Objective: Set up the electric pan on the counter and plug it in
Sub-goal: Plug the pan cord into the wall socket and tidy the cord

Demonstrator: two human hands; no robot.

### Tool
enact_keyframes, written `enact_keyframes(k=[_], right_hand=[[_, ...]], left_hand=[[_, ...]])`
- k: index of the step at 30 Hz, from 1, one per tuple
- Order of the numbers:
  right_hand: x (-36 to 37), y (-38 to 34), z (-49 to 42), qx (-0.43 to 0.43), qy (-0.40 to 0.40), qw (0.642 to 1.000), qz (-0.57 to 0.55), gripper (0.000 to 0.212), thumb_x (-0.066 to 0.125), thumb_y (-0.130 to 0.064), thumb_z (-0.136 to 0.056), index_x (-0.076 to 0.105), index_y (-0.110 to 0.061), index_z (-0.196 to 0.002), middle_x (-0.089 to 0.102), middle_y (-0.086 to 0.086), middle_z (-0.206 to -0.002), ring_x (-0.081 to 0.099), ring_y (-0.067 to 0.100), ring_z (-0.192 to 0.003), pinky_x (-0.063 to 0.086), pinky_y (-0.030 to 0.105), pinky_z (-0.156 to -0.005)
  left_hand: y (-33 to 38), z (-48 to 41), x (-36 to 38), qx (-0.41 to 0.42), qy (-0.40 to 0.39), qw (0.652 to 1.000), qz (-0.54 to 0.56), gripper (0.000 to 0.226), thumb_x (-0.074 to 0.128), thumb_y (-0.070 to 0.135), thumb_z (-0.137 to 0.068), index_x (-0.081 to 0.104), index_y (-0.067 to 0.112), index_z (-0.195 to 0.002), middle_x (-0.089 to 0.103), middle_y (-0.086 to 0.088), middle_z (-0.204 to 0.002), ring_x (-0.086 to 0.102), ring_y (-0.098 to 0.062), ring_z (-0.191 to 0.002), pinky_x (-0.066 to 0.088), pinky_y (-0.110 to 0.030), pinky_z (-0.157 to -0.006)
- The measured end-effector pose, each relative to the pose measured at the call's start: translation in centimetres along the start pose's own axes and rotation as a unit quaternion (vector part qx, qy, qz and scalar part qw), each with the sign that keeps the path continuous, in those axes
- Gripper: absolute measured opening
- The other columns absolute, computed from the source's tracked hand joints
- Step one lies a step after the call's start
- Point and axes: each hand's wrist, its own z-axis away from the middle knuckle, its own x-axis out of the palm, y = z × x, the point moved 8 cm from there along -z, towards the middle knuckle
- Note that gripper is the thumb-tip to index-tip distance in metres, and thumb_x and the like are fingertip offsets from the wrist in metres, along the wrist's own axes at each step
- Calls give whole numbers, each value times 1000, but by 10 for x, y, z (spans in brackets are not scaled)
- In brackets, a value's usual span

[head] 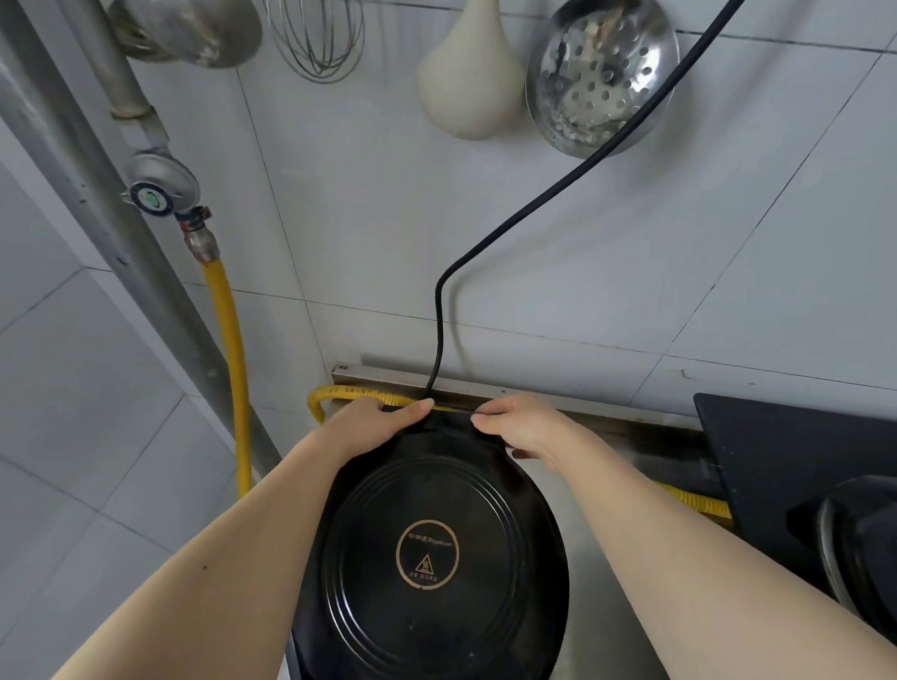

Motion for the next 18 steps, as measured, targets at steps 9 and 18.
enact_keyframes(k=[9,18], right_hand=[[-30,-10,31,-50,132,989,-34,30,54,-23,-96,65,-13,-122,62,5,-129,55,24,-121,42,33,-99],[-31,2,86,-69,181,980,-45,27,52,-16,-94,71,-13,-112,67,3,-123,58,23,-118,44,30,-100]], left_hand=[[36,30,-28,104,123,984,79,60,52,54,-89,53,14,-133,59,-5,-132,53,-24,-122,40,-34,-96],[55,91,-22,156,176,970,63,43,57,41,-90,59,15,-125,64,-3,-121,58,-19,-109,44,-28,-85]])
